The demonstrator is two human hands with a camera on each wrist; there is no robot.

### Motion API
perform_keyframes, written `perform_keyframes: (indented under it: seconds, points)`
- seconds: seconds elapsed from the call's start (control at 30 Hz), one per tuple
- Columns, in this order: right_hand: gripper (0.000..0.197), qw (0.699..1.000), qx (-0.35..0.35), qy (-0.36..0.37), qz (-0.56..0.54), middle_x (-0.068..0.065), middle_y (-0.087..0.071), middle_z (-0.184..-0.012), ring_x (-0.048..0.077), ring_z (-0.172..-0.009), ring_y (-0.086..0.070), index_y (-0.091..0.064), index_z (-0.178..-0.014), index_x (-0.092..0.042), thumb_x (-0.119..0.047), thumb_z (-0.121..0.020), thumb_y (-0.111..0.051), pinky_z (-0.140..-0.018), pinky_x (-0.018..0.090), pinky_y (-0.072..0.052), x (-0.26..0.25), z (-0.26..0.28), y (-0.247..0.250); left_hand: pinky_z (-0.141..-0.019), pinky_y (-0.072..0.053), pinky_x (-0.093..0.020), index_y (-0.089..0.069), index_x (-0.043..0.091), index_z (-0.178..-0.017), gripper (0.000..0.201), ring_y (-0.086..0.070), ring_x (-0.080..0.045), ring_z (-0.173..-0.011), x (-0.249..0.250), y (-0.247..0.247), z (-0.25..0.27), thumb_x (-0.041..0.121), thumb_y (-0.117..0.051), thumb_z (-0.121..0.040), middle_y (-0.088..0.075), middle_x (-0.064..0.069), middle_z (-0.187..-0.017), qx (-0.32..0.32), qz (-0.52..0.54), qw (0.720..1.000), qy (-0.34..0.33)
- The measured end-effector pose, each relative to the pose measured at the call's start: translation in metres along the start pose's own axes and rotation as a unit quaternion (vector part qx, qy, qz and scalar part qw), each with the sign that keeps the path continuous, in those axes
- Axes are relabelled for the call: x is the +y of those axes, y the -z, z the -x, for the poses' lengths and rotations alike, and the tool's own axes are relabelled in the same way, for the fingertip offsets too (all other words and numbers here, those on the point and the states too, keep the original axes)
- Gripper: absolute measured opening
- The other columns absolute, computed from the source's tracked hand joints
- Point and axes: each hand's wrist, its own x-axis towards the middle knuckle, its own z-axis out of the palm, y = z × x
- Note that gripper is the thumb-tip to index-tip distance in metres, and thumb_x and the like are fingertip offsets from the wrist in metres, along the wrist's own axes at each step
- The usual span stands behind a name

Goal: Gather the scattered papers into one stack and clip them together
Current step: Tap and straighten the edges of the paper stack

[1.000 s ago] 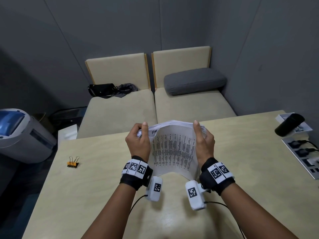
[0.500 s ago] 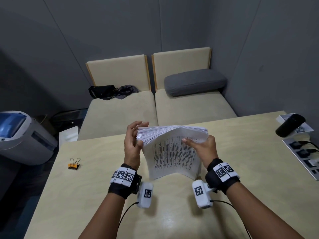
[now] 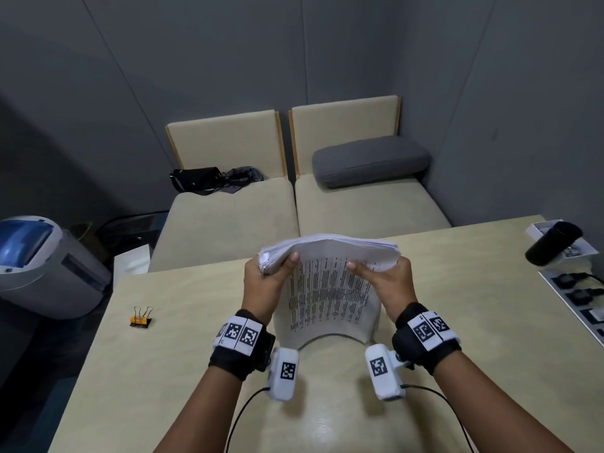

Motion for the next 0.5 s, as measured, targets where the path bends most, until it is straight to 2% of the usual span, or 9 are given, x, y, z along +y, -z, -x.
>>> perform_keyframes:
  seconds: [0.17,0.23,0.3,0.37,0.4,0.5]
  points:
    - [0.033,1.0,-0.004,0.019,0.001,-0.002,-0.074,-0.081,0.006,-0.073,-0.071,-0.069,-0.082,-0.018,-0.006,-0.06,-0.089,-0.069,0.02,-0.057,-0.006,0.001,0.002,-0.07,-0.051,-0.021,-0.061,0.005,-0.092,0.031,-0.06,-0.013,-0.078,-0.001,0.001,0.007,0.028,-0.074,-0.076,-0.061,-0.003,-0.084,-0.007,0.04,0.998,-0.051]
    - [0.033,0.999,-0.027,0.019,0.011,0.001,-0.075,-0.084,0.012,-0.08,-0.073,-0.07,-0.086,-0.017,-0.008,-0.06,-0.089,-0.073,0.023,-0.058,0.0,0.006,0.004,-0.067,-0.049,-0.019,-0.059,0.003,-0.092,0.044,-0.059,-0.009,-0.074,-0.011,0.003,0.014,0.037,-0.076,-0.07,-0.06,0.001,-0.082,0.011,0.03,0.999,-0.042]
    - [0.042,0.999,-0.052,0.007,0.005,0.006,-0.076,-0.09,0.019,-0.089,-0.073,-0.07,-0.095,-0.013,-0.016,-0.059,-0.09,-0.079,0.03,-0.058,0.008,0.011,0.006,-0.064,-0.047,-0.016,-0.058,0.006,-0.089,0.046,-0.056,-0.005,-0.07,-0.02,0.004,0.018,0.043,-0.076,-0.066,-0.06,0.008,-0.078,0.034,0.019,0.999,-0.026]
    - [0.05,0.999,-0.053,0.001,-0.014,0.006,-0.075,-0.095,0.021,-0.093,-0.072,-0.069,-0.1,-0.013,-0.029,-0.058,-0.091,-0.082,0.033,-0.057,0.011,0.012,0.006,-0.063,-0.046,-0.014,-0.058,0.009,-0.087,0.042,-0.055,-0.003,-0.068,-0.024,0.004,0.02,0.042,-0.075,-0.067,-0.06,0.01,-0.076,0.048,0.016,0.998,-0.023]
    - [0.048,0.999,-0.048,0.005,-0.019,0.006,-0.075,-0.094,0.021,-0.092,-0.071,-0.069,-0.1,-0.014,-0.037,-0.061,-0.088,-0.082,0.034,-0.057,0.009,0.012,0.004,-0.062,-0.045,-0.014,-0.059,0.008,-0.085,0.04,-0.054,-0.003,-0.066,-0.024,0.002,0.02,0.041,-0.075,-0.069,-0.059,0.009,-0.074,0.055,0.01,0.998,-0.025]
    - [0.043,0.999,-0.025,0.038,-0.01,0.001,-0.071,-0.082,0.019,-0.079,-0.067,-0.071,-0.091,-0.015,-0.055,-0.077,-0.065,-0.075,0.033,-0.054,0.005,0.01,-0.002,-0.06,-0.044,-0.015,-0.06,0.001,-0.081,0.031,-0.051,-0.004,-0.063,-0.022,-0.004,0.018,0.026,-0.077,-0.079,-0.057,0.005,-0.069,0.07,-0.014,0.996,-0.043]
